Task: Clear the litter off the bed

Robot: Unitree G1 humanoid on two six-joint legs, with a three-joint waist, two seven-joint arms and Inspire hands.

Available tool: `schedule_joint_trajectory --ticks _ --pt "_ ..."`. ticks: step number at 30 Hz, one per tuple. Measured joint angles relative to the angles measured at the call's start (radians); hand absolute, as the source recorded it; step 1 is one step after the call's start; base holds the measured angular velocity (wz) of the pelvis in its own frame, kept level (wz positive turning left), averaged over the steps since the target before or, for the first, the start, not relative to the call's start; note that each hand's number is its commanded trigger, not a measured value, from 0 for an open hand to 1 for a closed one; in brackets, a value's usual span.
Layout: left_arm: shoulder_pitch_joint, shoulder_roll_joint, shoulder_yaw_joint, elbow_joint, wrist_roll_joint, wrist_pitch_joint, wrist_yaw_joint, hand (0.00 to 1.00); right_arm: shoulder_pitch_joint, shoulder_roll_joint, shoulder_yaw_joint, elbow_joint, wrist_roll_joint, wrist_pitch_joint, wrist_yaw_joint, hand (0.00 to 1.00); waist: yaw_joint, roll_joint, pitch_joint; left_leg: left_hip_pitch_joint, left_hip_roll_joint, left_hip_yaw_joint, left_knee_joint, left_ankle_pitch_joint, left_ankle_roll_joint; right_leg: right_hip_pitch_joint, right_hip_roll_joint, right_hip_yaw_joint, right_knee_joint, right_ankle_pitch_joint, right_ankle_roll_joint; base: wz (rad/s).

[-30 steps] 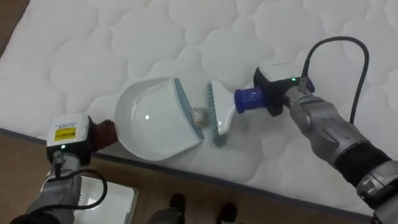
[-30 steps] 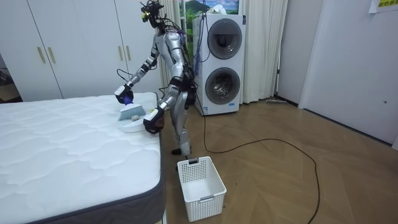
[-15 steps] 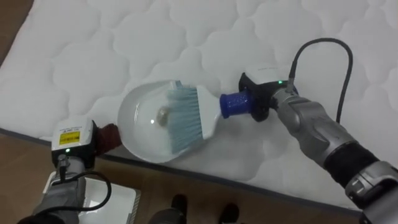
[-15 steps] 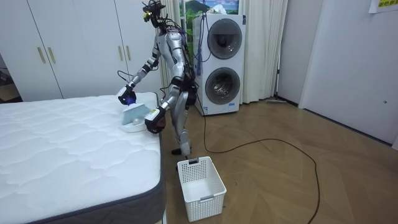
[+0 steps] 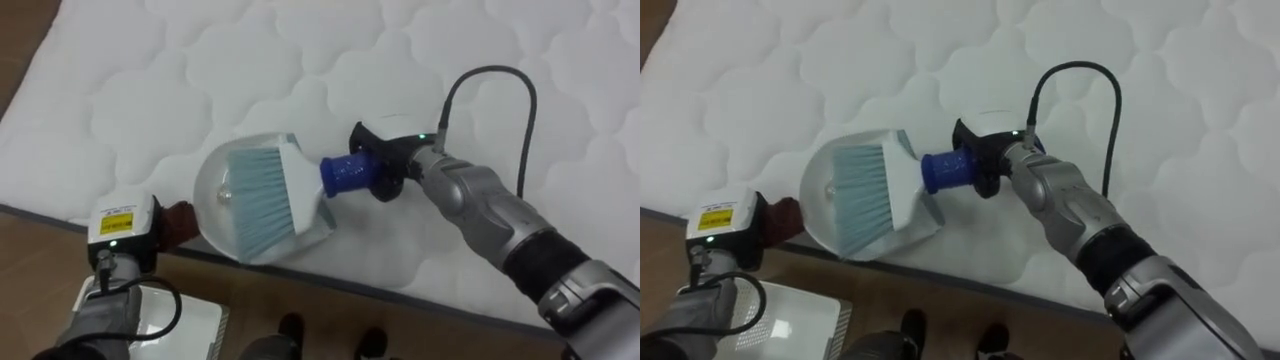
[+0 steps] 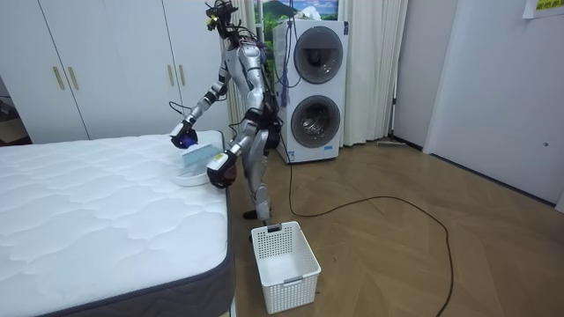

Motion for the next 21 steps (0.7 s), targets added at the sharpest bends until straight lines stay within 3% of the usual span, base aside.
schedule_joint_trajectory --ticks 15,18,20,21 --pt "0.003 -0.006 0.0 0.025 0.014 -0.013 0.001 1.0 0.027 -0.023 -0.018 -0.019 0.184 -0.037 0.006 1.0 -0.015 -0.003 -0.0028 0.039 -0.003 -0.007 -0.002 0.003 0.004 0.047 0.0 0.002 -0.006 -0.004 0.003 0.02" --pt "0.012 -0.005 0.002 0.032 0.017 -0.021 0.006 1.0 0.063 -0.033 -0.054 -0.019 0.205 -0.047 -0.018 1.0 -0.033 -0.003 -0.0115 0.064 -0.009 -0.008 -0.016 0.003 0.005 0.07 -0.003 0.007 -0.01 -0.009 0.009 0.02" --pt "0.012 -0.005 0.003 0.024 0.017 -0.027 0.008 1.0 0.08 -0.053 -0.083 -0.019 0.208 -0.056 -0.038 0.64 -0.047 -0.003 -0.0196 0.069 -0.012 -0.009 -0.018 0.005 0.007 0.073 -0.005 0.008 -0.011 -0.01 0.01 0.03" --pt "0.012 -0.003 0.003 0.012 0.019 -0.027 0.008 1.0 0.09 -0.067 -0.103 -0.018 0.237 -0.058 -0.06 0.6 -0.054 -0.003 -0.0223 0.073 -0.013 -0.012 -0.018 0.007 0.009 0.08 -0.005 0.005 -0.017 -0.009 0.012 0.07"
